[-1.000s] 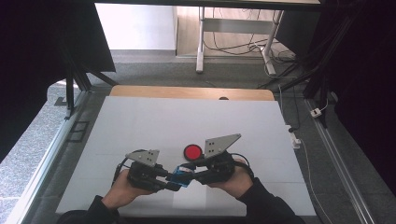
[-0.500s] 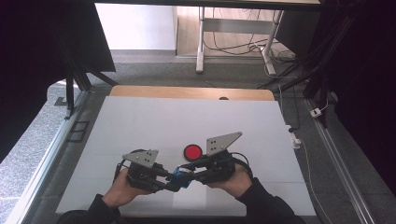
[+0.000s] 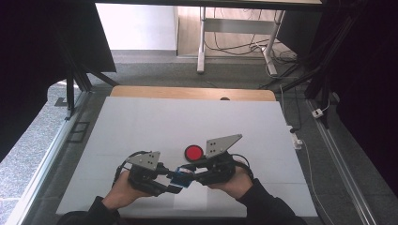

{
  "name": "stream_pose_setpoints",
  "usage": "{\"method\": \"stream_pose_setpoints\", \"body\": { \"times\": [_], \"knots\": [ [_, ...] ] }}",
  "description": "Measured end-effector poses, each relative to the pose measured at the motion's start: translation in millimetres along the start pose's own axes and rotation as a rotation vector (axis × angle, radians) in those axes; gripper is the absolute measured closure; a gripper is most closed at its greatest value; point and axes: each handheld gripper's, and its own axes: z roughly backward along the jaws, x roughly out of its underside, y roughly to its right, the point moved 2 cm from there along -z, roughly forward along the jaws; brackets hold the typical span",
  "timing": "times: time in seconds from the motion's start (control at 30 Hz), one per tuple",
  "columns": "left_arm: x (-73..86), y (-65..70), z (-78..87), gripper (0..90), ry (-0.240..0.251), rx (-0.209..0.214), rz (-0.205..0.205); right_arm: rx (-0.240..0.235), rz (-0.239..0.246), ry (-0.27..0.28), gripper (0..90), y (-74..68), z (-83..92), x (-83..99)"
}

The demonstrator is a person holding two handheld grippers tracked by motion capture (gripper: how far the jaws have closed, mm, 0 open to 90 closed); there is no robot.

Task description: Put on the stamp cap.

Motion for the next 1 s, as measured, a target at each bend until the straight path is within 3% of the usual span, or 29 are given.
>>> {"method": "stream_pose_setpoints", "body": {
  "times": [0.17, 0.53, 1.0],
  "knots": [
    [2.6, 3.0, 3.2, 43.0, -0.023, -0.066, 0.009, 0.022, 0.008, 0.005, 70.3, 0.1, 2.9, -0.1],
    [12.7, 9.4, 21.1, 24.2, -0.04, -0.223, 0.099, 0.068, 0.018, -0.008, 70.3, 0.8, 4.7, 1.8],
    [32.2, 21.0, 45.0, 9.0, -0.006, -0.34, 0.239, 0.127, 0.036, -0.02, 70.3, 2.2, 7.4, 4.7]
  ]
}}
